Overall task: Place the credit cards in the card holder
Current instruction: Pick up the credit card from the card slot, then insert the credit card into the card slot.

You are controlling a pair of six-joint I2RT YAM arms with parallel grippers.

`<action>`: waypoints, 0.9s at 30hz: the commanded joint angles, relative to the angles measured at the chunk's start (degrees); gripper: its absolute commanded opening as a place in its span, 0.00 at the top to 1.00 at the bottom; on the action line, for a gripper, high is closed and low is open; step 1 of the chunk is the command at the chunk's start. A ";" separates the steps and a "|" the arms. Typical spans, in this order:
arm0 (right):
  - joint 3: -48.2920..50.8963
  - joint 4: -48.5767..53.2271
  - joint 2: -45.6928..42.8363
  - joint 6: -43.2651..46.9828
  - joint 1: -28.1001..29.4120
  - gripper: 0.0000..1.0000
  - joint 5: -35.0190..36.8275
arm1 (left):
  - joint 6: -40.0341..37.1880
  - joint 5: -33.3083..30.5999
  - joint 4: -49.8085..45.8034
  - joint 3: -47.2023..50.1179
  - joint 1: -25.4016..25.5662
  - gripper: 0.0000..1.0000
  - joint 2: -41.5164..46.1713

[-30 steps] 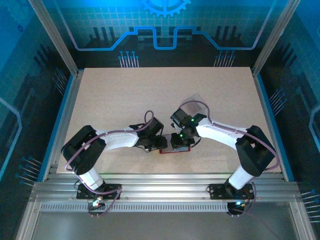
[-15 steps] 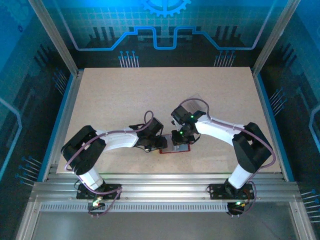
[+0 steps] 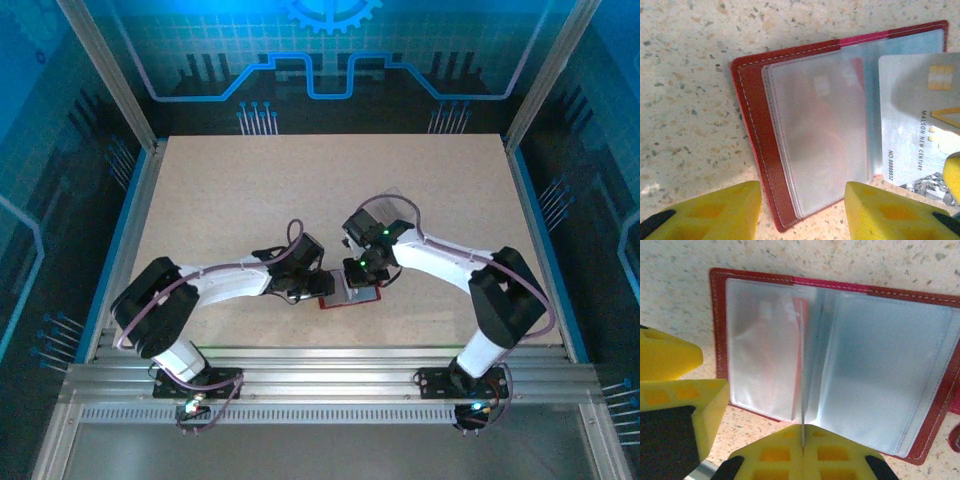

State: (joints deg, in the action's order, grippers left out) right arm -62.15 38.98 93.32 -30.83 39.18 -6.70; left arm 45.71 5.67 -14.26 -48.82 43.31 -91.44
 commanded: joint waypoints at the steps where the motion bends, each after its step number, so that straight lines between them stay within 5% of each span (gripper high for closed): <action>1: -0.61 0.93 -3.93 0.59 -1.69 1.00 -1.62 | -2.89 -1.71 -4.42 -2.06 0.40 0.49 0.83; 12: 6.39 -7.90 -8.74 0.00 -8.36 1.00 -10.44 | -2.43 -5.48 -7.61 -8.84 0.80 0.46 -5.97; 27: 14.49 -21.58 -8.38 -2.42 -12.24 1.00 -19.13 | -2.30 -11.80 -12.54 -12.40 2.30 0.56 -11.63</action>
State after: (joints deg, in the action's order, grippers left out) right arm -49.43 21.80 84.62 -32.18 27.40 -22.41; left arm 43.53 -3.73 -24.01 -59.92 44.80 -101.49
